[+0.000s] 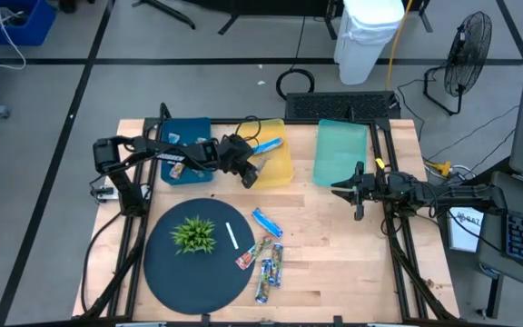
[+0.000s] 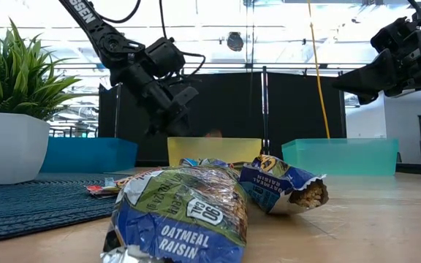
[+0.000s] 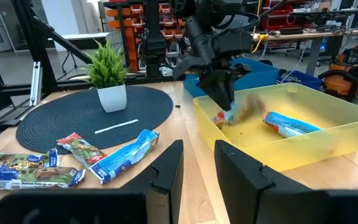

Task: Pick and place Granola Bars by type
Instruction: Put the red granola bar into the yellow bin

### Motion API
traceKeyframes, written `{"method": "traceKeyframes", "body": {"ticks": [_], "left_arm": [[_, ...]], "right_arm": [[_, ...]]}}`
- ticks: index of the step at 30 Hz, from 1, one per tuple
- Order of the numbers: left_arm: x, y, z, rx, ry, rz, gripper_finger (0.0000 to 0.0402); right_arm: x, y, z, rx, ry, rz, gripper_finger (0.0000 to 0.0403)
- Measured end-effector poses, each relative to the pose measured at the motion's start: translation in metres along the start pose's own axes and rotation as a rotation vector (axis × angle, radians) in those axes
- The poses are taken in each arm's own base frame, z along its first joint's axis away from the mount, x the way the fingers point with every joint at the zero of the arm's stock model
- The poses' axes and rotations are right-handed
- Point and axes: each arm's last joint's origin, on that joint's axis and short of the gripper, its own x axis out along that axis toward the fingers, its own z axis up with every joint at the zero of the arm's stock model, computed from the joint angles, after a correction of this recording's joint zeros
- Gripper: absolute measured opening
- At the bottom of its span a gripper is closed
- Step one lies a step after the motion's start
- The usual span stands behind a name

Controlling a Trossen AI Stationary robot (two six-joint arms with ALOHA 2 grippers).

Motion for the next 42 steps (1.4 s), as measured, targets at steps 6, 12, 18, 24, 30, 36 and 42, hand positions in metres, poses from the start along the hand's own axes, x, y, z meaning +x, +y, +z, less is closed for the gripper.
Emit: {"method": "traceKeyframes", "body": {"ticks": [6, 12, 18, 24, 30, 36, 42], "left_arm": [[0.0, 0.0, 0.002, 0.004, -0.029, 0.028, 0.0078], [-0.013, -0.008, 0.009, 0.053, -0.052, -0.086, 0.0087], [-0.055, -0.045, 0.015, 0.071, -0.078, -0.269, 0.0087], [-0.084, -0.103, -0.013, 0.159, 0.028, -0.404, 0.0088], [-0.092, -0.164, -0.065, 0.279, 0.136, -0.418, 0.0088], [-0.091, -0.195, -0.099, 0.179, 0.08, -0.293, 0.0088], [-0.061, -0.204, -0.122, 0.095, 0.183, -0.214, 0.0088]], "right_arm": [[0.0, 0.0, 0.0, 0.0, 0.0, -0.001, 0.0083], [0.0, 0.0, 0.0, 0.0, 0.0, 0.0, 0.0083], [0.0, 0.0, 0.0, 0.0, 0.0, -0.001, 0.0082], [0.0, 0.0, 0.0, 0.0, 0.001, 0.0, 0.0083], [0.0, 0.0, 0.0, 0.0, 0.001, -0.001, 0.0082], [0.0, 0.0, 0.0, 0.0, 0.001, -0.001, 0.0084], [0.0, 0.0, 0.0, 0.0, 0.004, -0.001, 0.0083]]}}
